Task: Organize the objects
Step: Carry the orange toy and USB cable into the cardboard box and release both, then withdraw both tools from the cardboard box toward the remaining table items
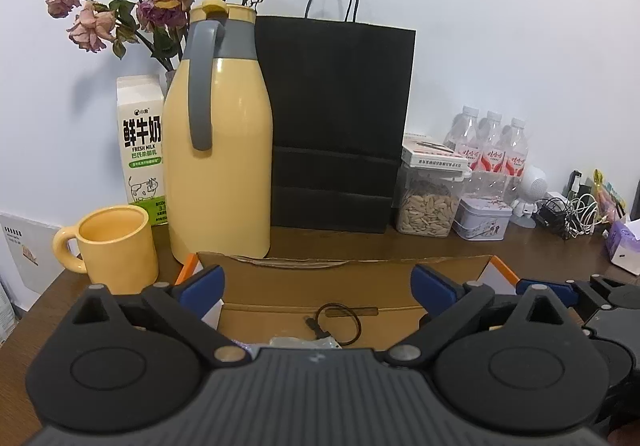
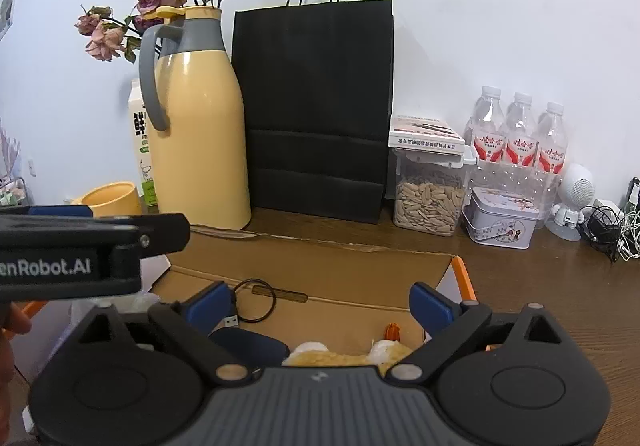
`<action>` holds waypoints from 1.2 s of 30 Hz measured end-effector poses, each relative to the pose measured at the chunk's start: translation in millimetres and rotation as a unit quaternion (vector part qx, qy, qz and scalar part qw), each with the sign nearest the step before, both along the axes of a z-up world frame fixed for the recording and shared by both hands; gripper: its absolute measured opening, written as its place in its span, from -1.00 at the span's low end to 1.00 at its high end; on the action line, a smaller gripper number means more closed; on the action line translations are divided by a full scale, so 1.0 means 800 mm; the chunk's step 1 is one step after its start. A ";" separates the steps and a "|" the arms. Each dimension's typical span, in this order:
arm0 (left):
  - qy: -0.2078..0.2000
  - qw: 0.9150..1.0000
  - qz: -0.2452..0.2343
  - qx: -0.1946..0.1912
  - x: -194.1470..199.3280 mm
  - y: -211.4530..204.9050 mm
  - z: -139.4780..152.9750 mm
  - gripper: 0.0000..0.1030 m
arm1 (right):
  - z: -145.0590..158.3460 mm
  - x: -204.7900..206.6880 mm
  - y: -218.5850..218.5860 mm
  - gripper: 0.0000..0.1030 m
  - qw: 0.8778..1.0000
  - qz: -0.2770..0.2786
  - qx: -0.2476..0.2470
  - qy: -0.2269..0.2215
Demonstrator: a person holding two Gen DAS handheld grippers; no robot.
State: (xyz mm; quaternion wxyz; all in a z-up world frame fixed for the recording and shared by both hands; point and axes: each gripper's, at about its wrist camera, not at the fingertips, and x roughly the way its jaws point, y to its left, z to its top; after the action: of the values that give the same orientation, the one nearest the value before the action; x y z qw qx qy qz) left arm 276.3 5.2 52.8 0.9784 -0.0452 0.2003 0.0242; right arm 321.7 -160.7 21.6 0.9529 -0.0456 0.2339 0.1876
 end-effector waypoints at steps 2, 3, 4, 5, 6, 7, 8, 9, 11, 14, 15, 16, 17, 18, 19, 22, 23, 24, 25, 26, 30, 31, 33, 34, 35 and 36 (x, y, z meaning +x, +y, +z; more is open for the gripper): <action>-0.003 1.000 0.000 -0.001 -0.004 0.000 0.002 1.00 | 0.002 -0.002 0.000 0.98 1.000 0.002 0.000 -0.001; -0.004 1.000 -0.001 -0.002 -0.006 0.000 0.004 1.00 | 0.003 -0.003 -0.001 1.00 1.000 0.002 0.000 -0.002; -0.006 1.000 -0.001 -0.002 -0.008 0.000 0.005 1.00 | 0.005 -0.005 -0.002 1.00 1.000 0.003 0.001 -0.005; -0.007 1.000 -0.001 -0.003 -0.010 0.000 0.007 1.00 | 0.006 -0.007 -0.003 1.00 1.000 0.003 0.002 -0.006; -0.008 1.000 0.000 -0.004 -0.013 0.000 0.008 1.00 | 0.008 -0.009 -0.004 1.00 1.000 0.004 0.003 -0.008; -0.008 1.000 0.001 -0.003 -0.016 0.001 0.010 1.00 | 0.010 -0.012 -0.006 1.00 1.000 0.003 0.004 -0.011; -0.008 1.000 0.002 -0.003 -0.019 0.001 0.011 1.00 | 0.012 -0.014 -0.008 1.00 1.000 0.003 0.006 -0.012; -0.010 1.000 0.004 -0.003 -0.023 0.002 0.013 1.00 | 0.014 -0.017 -0.009 1.00 1.000 0.003 0.008 -0.013; -0.013 1.000 0.007 -0.004 -0.033 0.004 0.016 1.00 | 0.019 -0.024 -0.012 1.00 1.000 0.005 0.010 -0.018; -0.017 1.000 0.013 -0.004 -0.050 0.006 0.021 1.00 | 0.026 -0.037 -0.017 1.00 1.000 0.008 0.011 -0.024; -0.018 1.000 0.015 -0.003 -0.055 0.007 0.022 1.00 | 0.028 -0.042 -0.018 1.00 1.000 0.009 0.011 -0.026; -0.018 1.000 0.017 -0.002 -0.061 0.007 0.023 1.00 | 0.029 -0.047 -0.020 1.00 1.000 0.010 0.009 -0.028; -0.017 1.000 0.018 -0.002 -0.066 0.008 0.024 1.00 | 0.031 -0.052 -0.021 1.00 0.999 0.011 0.008 -0.030; -0.016 1.000 0.019 0.000 -0.072 0.008 0.024 1.00 | 0.032 -0.057 -0.023 1.00 0.999 0.012 0.006 -0.031; -0.015 1.000 0.021 0.001 -0.078 0.009 0.026 1.00 | 0.033 -0.063 -0.025 1.00 0.999 0.012 0.004 -0.032; -0.013 1.000 0.024 0.006 -0.095 0.010 0.029 1.00 | 0.034 -0.079 -0.033 1.00 0.999 0.011 0.002 -0.036; -0.013 1.000 0.024 0.007 -0.101 0.009 0.030 1.00 | 0.035 -0.085 -0.036 1.00 0.999 0.011 0.002 -0.036; -0.013 1.000 0.025 0.008 -0.107 0.009 0.031 1.00 | 0.035 -0.092 -0.039 1.00 0.999 0.011 0.002 -0.037; -0.013 1.000 0.025 0.010 -0.113 0.010 0.032 1.00 | 0.035 -0.098 -0.041 1.00 0.999 0.011 0.002 -0.038; -0.012 1.000 0.026 0.012 -0.120 0.010 0.032 1.00 | 0.034 -0.105 -0.045 1.00 0.999 0.011 0.003 -0.038; -0.007 1.000 0.025 0.017 -0.146 0.011 0.032 1.00 | 0.030 -0.130 -0.055 1.00 0.999 0.014 0.003 -0.037; -0.005 1.000 0.024 0.018 -0.153 0.011 0.031 1.00 | 0.028 -0.136 -0.057 1.00 0.999 0.015 0.002 -0.036; -0.001 1.000 0.023 0.019 -0.165 0.012 0.028 1.00 | 0.025 -0.147 -0.061 1.00 0.999 0.016 0.001 -0.034; 0.002 1.000 0.022 0.019 -0.170 0.013 0.026 1.00 | 0.022 -0.153 -0.063 1.00 0.999 0.017 0.000 -0.033; 0.005 1.000 0.022 0.018 -0.175 0.013 0.024 1.00 | 0.020 -0.158 -0.065 1.00 0.999 0.017 -0.002 -0.031; 0.008 1.000 0.021 0.017 -0.179 0.014 0.022 1.00 | 0.018 -0.163 -0.067 1.00 0.999 0.017 -0.003 -0.029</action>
State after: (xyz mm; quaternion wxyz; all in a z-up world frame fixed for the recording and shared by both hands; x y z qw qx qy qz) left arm 132.7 16.8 70.2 0.9766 -0.0329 0.2070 0.0483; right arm 191.5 -214.5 35.9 0.9559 -0.0576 0.2054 0.2020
